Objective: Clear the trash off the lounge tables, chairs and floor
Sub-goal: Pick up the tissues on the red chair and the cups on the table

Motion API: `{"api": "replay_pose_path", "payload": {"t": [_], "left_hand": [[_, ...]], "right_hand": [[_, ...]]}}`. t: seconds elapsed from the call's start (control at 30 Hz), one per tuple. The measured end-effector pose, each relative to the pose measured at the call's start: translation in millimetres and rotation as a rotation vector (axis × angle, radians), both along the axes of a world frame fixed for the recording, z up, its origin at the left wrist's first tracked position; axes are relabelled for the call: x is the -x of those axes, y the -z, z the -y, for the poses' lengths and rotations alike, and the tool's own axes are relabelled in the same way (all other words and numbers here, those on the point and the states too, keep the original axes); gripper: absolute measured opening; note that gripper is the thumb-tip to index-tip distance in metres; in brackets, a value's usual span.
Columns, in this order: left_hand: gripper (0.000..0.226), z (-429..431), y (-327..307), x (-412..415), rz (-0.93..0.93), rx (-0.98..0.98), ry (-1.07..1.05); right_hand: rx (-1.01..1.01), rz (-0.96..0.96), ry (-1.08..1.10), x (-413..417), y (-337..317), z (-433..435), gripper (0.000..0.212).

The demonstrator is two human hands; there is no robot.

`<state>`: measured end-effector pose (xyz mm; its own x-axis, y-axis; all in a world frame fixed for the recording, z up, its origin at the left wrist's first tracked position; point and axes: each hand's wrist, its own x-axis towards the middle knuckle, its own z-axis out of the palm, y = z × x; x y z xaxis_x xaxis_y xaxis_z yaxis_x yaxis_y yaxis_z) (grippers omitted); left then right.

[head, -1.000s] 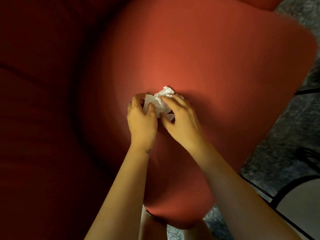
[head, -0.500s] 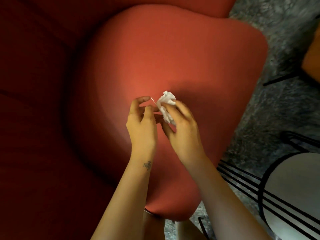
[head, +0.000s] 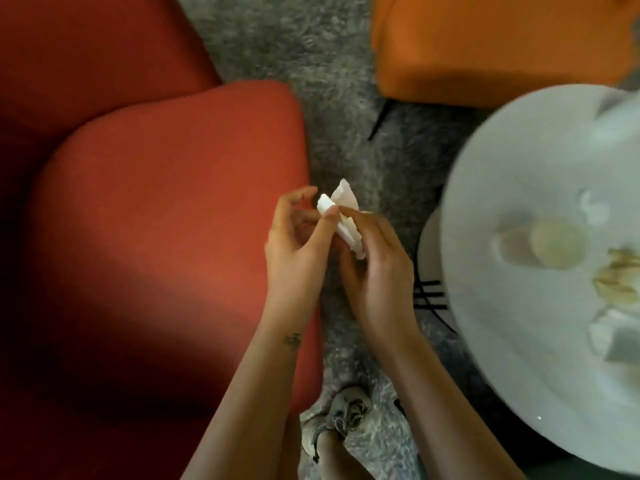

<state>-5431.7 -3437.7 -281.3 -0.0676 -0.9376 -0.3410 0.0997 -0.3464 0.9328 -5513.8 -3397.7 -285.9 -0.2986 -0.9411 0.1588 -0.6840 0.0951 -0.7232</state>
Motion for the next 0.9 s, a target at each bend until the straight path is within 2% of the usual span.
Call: {"api": "replay_pose_path", "payload": {"t": [0.27,0.47,0.67,0.77,0.9], "left_hand": [[0.036,-75.2,-56.9,117.9,0.044,0.261,0.277],[0.037,-121.0,-73.9,169.4,0.041,0.258,0.417],[0.039,-118.5,-75.1,190.8,0.08,0.334,0.563],[0.042,-104.2,-73.7,195.1,0.031,0.354,0.601],[0.036,-85.0,-61.4,201.6,0.033,0.339,0.614]], "right_hand": [[0.139,-0.052,0.278,104.1,-58.6,-102.3,0.036],[0.169,0.094,0.38,155.8,-75.5,-157.6,0.033],[0.186,0.147,0.43,186.6,-78.7,-162.9,0.044],[0.163,0.128,0.414,196.3,-75.0,-151.5,0.032],[0.116,0.246,0.415,206.3,-64.6,-131.6,0.017]]}}
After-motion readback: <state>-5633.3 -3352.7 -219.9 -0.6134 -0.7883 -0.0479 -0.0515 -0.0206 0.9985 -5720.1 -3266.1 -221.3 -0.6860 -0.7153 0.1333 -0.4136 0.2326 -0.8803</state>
